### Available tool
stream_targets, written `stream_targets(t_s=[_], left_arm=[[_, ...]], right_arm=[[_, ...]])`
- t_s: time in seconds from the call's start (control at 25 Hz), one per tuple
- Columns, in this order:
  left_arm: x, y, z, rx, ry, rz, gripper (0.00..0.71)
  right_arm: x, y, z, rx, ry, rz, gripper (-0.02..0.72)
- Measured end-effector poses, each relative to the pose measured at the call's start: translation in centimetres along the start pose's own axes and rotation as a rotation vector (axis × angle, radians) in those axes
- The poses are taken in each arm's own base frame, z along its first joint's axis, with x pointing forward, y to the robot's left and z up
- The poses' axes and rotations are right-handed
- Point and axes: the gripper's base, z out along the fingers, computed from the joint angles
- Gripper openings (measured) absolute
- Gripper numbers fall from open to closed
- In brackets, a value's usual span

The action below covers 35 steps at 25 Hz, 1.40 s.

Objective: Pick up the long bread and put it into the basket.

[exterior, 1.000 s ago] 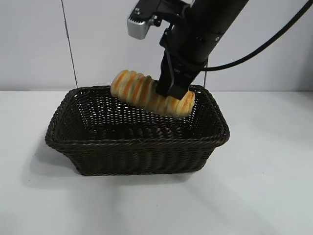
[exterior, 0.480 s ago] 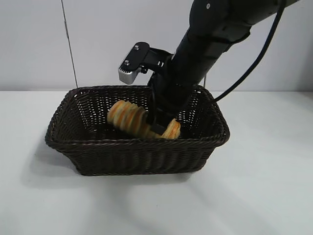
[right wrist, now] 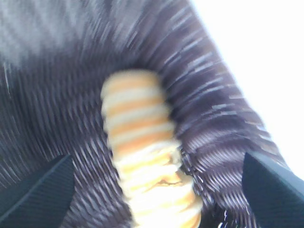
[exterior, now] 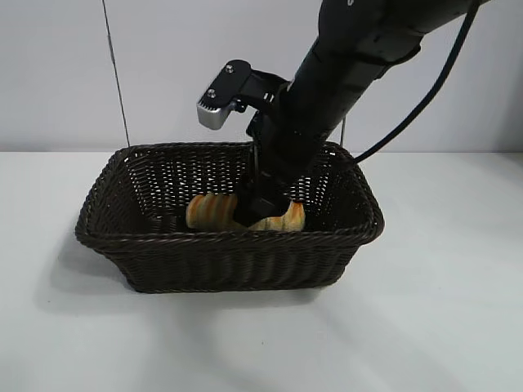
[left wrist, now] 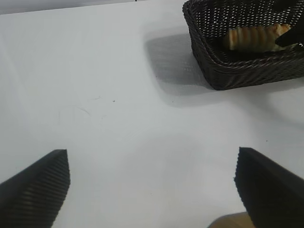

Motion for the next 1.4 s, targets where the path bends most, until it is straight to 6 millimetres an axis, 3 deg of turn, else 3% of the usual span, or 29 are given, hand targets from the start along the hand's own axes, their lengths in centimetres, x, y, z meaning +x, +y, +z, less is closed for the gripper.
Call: stream_targets(t_s=[0.32,0.6,1.0,1.4], left_arm=[[0.0,0.0,0.0,0.000,0.000,0.000,0.682],[0.0,0.0,0.0,0.000,0.000,0.000,0.682],[0.0,0.0,0.0,0.000,0.000,0.000,0.682],[0.0,0.0,0.0,0.000,0.000,0.000,0.682]], right_arm=[[-1.9,-2.1,-4.6,0.027,0.042,0.361,0.694],[-1.2,-7.3,-8.2,0.099,0.112,0.603,0.694],[4.0,-13.3,-11.6,0.254,0.269,0.755,0.694],[9.2,-16.8,-14.8,0.339,0.381,0.892,0.695]])
